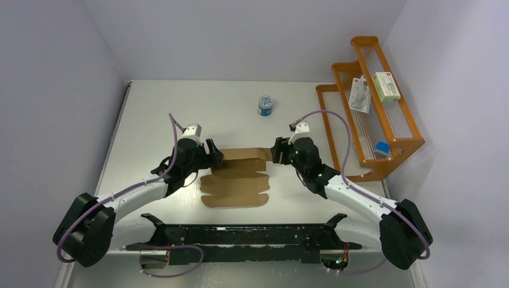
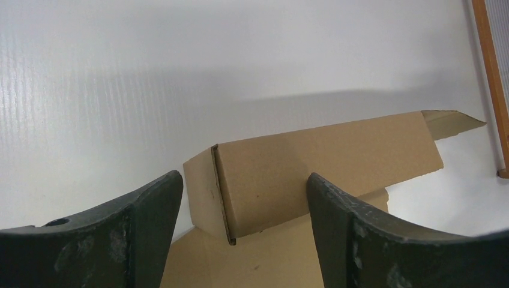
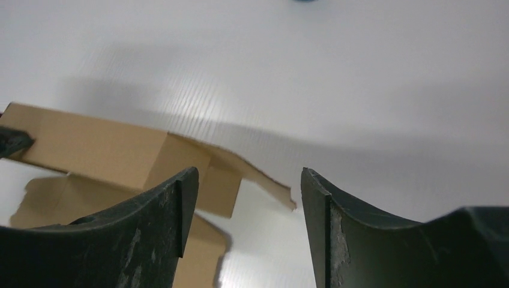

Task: Fold the paper box

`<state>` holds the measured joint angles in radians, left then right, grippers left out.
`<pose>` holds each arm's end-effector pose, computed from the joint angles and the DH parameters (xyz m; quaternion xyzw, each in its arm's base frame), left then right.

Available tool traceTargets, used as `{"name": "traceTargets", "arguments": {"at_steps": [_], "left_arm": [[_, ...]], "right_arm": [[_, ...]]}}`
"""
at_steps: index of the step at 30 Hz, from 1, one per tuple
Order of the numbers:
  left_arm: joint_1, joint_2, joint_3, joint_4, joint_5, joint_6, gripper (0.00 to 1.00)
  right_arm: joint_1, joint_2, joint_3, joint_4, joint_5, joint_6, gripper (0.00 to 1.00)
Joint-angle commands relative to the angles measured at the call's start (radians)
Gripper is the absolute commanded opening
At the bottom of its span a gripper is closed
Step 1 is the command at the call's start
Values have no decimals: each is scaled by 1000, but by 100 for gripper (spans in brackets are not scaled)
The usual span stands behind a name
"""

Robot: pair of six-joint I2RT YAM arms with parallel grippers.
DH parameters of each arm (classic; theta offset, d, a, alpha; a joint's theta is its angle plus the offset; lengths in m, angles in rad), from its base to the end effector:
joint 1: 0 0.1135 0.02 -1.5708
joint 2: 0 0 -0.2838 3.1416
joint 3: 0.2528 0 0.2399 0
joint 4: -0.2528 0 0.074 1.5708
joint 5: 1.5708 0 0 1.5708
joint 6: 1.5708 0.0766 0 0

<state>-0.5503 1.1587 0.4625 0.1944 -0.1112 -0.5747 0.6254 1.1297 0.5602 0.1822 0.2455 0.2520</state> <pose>0.2215 -0.1259 0.1984 -0.0388 0.8588 -0.2308 0.4558 0.2250 0.1395 0.2394 -0.0858 0.8221 0.1432 0.5444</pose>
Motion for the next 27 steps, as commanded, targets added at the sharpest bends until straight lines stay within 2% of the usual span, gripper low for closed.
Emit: {"name": "traceTargets", "arguments": {"at_steps": [1,5,10,11,13,15,18,21,27], "left_arm": [[13,17,-6,-3,10,-4,80],[14,-18,19,-62,-21,27,81],[11,-131,54,-164,-83,61,83],[9,-154,51,-169,-88,61,89],[0,-188,51,-172,-86,63,91],[-20,-202,69,-204,-106,69,91],[-89,-207,112,-263,-165,92,89],[-210,-203,151,-291,-244,118,87],[-378,-177,177,-275,-257,141,81]], "right_arm": [[-2,-38,-100,41,-91,207,66],[-1,-23,-156,94,-72,229,64],[-21,30,-134,121,-13,114,67],[-32,45,-128,127,-14,96,67],[-64,71,-127,165,-50,64,68],[-97,94,-133,226,-152,20,69],[-113,150,-107,248,-251,-23,68],[-113,185,-99,297,-334,-32,65],[-113,246,-96,341,-403,-40,48]]}}
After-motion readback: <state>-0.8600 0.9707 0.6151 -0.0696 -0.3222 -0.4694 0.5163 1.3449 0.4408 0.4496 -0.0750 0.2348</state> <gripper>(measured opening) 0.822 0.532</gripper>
